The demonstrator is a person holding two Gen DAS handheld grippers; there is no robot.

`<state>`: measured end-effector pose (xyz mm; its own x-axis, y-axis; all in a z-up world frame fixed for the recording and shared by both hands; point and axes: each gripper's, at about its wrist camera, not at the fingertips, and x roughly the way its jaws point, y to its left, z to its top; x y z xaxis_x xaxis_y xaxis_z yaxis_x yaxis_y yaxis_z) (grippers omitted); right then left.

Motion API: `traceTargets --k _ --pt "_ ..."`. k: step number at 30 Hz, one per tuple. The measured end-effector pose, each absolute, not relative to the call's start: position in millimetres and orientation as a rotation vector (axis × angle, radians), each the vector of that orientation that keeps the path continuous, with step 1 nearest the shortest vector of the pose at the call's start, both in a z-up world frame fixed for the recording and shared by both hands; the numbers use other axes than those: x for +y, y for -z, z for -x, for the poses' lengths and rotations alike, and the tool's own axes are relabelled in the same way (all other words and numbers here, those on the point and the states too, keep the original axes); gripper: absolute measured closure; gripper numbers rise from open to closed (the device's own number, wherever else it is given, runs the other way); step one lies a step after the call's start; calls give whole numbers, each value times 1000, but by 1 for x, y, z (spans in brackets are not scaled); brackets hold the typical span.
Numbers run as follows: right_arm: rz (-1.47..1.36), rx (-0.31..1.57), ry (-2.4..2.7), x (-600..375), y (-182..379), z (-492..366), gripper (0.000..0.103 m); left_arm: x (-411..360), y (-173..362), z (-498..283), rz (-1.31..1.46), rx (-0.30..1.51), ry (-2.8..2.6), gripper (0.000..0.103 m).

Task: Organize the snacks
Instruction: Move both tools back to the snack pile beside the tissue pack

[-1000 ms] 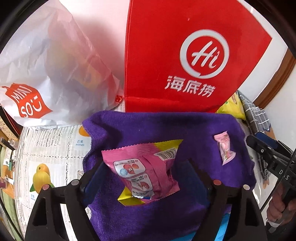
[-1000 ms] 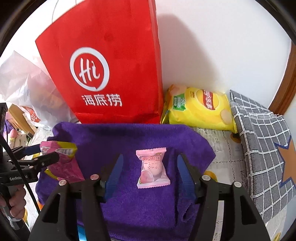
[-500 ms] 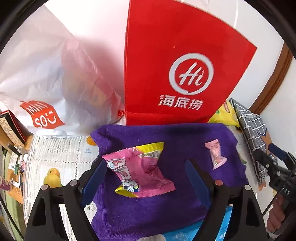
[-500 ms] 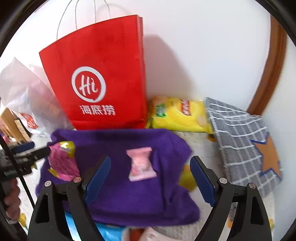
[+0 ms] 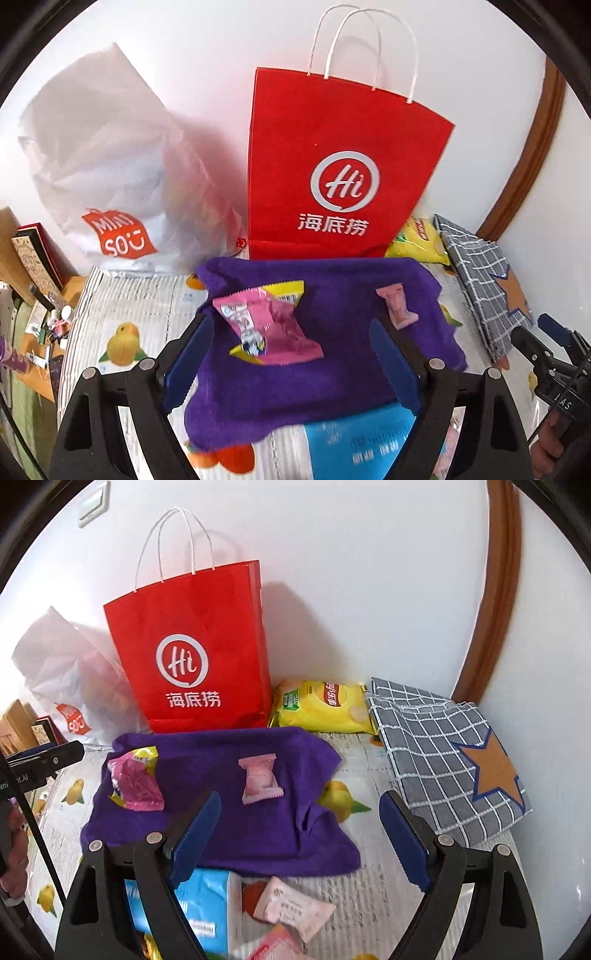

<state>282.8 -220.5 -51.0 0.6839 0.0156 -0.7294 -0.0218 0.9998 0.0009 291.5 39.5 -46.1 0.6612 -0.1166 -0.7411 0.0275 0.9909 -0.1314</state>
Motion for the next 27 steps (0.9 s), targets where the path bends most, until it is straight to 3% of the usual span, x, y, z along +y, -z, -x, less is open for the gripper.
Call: traceTargets --k 13,27 --pt "-28 765 -35 -227 39 -221 16 47 34 -222 76 803 46 17" --pt "24 777 5 -237 62 -186 16 49 39 -175 109 779 13 17"
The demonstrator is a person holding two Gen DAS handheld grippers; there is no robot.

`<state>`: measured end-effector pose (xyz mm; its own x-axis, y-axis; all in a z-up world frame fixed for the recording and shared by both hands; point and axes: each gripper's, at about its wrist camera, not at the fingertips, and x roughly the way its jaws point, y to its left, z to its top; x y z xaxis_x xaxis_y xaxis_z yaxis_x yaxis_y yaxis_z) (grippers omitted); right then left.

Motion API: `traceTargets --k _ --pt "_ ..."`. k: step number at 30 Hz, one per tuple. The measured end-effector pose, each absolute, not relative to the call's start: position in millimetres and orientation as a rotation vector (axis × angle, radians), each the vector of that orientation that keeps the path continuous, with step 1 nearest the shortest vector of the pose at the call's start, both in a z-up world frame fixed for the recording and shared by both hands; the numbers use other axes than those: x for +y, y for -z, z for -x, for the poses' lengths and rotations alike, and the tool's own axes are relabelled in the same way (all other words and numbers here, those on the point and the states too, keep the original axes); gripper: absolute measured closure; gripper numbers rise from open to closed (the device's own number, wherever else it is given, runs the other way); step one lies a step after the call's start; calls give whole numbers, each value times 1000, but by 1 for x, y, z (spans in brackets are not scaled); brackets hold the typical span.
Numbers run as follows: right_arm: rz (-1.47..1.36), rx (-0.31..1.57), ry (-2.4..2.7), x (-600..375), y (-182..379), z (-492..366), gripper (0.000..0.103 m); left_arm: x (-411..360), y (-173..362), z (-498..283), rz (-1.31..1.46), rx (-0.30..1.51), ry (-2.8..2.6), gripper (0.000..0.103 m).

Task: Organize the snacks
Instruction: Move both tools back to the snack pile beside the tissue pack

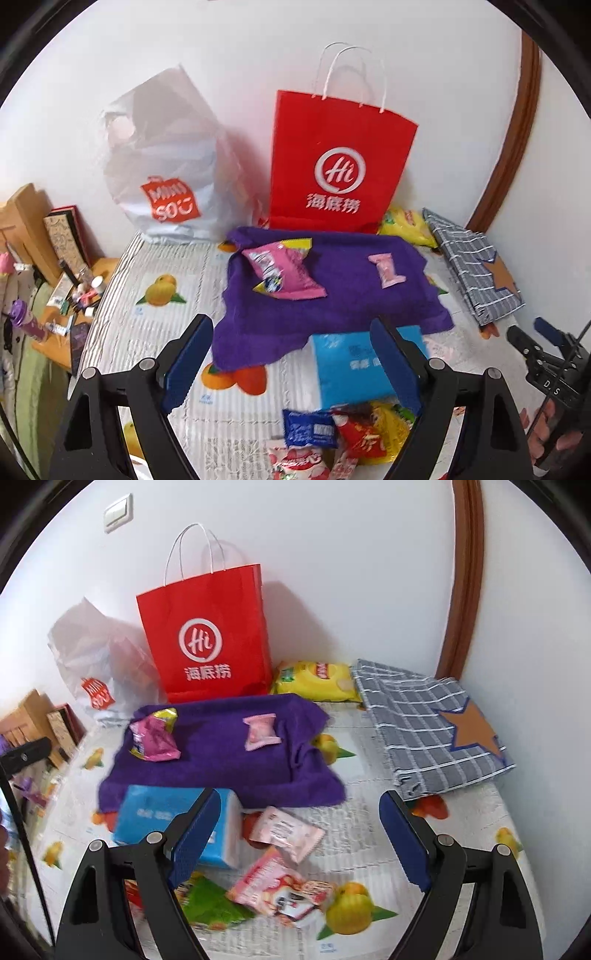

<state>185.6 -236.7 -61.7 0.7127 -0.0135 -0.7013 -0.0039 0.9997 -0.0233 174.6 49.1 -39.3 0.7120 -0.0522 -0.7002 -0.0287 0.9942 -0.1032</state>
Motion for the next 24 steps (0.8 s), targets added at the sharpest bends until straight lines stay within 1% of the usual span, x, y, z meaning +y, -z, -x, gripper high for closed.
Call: traceTargets --k 5,12,18,24 --pt "-31 860 -23 -253 84 -184 17 58 52 -168 119 788 -5 17" --pt "-40 935 -69 -251 122 -185 28 69 71 -173 120 869 -27 17" --pt "-29 981 -143 -241 142 -207 36 74 80 -177 108 869 -44 17" --pt "43 1044 -190 -229 168 -235 38 82 86 -192 116 868 -72 17"
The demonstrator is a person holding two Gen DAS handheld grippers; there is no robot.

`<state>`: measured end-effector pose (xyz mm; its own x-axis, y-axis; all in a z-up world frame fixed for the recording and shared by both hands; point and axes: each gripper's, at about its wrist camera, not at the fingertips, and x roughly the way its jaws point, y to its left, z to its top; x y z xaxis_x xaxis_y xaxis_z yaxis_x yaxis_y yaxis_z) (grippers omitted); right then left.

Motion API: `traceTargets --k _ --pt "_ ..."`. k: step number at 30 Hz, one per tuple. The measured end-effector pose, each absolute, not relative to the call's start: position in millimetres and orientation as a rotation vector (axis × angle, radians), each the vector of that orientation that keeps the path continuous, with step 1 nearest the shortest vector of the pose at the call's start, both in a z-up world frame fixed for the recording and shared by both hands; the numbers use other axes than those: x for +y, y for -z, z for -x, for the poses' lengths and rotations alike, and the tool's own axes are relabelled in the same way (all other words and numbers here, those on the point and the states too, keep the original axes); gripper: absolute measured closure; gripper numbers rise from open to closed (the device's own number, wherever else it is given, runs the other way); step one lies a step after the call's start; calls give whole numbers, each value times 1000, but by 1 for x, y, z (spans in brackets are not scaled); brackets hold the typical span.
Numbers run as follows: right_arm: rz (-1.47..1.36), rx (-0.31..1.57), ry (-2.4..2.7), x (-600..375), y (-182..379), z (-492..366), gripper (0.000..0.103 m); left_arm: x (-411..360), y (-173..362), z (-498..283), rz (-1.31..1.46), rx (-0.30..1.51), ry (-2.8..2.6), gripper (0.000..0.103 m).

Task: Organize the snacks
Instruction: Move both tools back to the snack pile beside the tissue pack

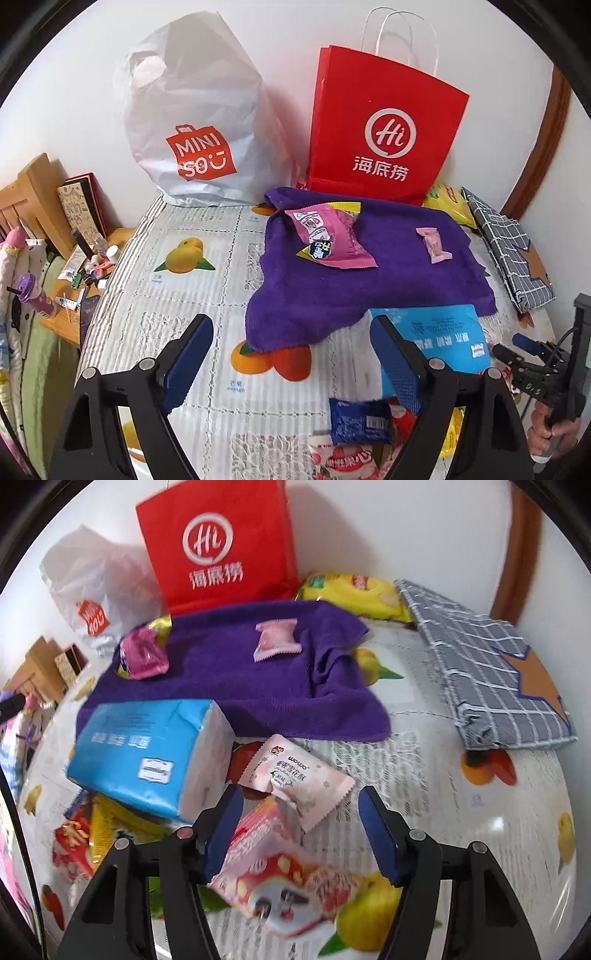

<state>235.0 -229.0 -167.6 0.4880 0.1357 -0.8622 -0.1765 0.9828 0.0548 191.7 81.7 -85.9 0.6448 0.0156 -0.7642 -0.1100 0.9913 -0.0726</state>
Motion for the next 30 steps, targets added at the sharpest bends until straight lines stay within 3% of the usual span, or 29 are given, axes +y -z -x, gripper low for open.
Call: traceTargets --k 16,17,20,30 --pt "170 1108 -325 -220 199 -269 33 78 103 -206 121 919 -56 17" --pt "161 1103 -333 -220 199 -268 35 78 103 -206 120 921 -56 17" --pt "161 1094 -339 -222 198 -267 56 79 104 -204 122 925 -53 17" --pt "83 1044 -333 -232 175 -245 75 83 102 -188 134 923 -52 17"
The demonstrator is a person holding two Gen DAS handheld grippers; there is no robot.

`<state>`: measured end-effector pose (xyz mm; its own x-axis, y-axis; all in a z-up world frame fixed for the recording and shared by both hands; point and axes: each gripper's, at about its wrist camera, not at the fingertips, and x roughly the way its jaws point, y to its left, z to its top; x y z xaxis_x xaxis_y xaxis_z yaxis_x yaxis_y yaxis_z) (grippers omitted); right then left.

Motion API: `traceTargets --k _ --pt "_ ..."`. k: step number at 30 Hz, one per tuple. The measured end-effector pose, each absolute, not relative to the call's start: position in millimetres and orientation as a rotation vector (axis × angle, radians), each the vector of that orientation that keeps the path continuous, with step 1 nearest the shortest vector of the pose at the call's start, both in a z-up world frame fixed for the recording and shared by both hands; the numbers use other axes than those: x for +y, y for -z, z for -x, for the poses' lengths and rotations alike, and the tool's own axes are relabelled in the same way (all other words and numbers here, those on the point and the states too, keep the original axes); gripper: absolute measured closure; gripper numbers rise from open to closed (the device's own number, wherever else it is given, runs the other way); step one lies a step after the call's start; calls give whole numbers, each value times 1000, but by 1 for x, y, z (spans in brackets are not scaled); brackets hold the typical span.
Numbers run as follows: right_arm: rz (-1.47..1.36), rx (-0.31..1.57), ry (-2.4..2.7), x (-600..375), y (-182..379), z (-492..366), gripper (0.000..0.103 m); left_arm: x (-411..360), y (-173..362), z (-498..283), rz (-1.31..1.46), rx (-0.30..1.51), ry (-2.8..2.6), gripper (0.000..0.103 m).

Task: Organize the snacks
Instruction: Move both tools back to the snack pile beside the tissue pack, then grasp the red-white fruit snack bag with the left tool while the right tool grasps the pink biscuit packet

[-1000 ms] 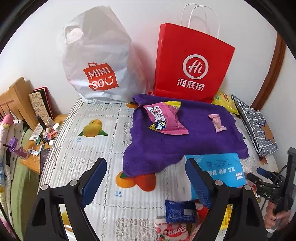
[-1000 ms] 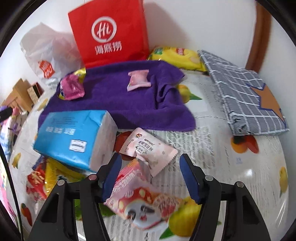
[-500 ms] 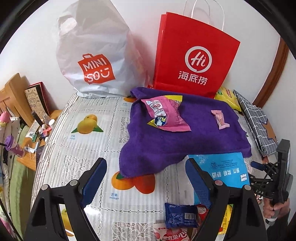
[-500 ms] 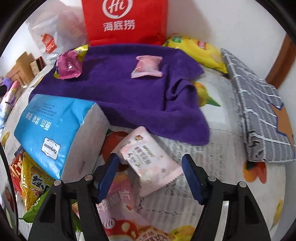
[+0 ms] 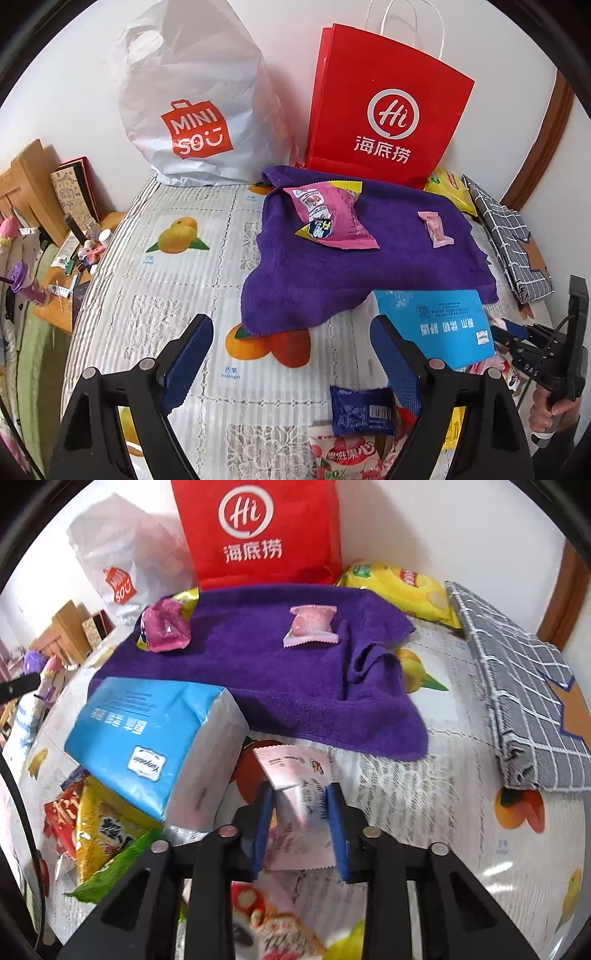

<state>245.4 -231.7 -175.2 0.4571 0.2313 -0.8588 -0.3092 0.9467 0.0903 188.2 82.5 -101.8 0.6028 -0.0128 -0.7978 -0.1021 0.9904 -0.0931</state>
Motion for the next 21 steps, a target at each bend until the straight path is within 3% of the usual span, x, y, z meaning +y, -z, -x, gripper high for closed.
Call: traceTargets --k 5,21 --pt "26 1021 -291 -243 163 -231 85 85 107 -174 134 941 -54 17" --pt "-40 926 -212 -271 127 -165 85 71 151 -131 140 1056 -6 18"
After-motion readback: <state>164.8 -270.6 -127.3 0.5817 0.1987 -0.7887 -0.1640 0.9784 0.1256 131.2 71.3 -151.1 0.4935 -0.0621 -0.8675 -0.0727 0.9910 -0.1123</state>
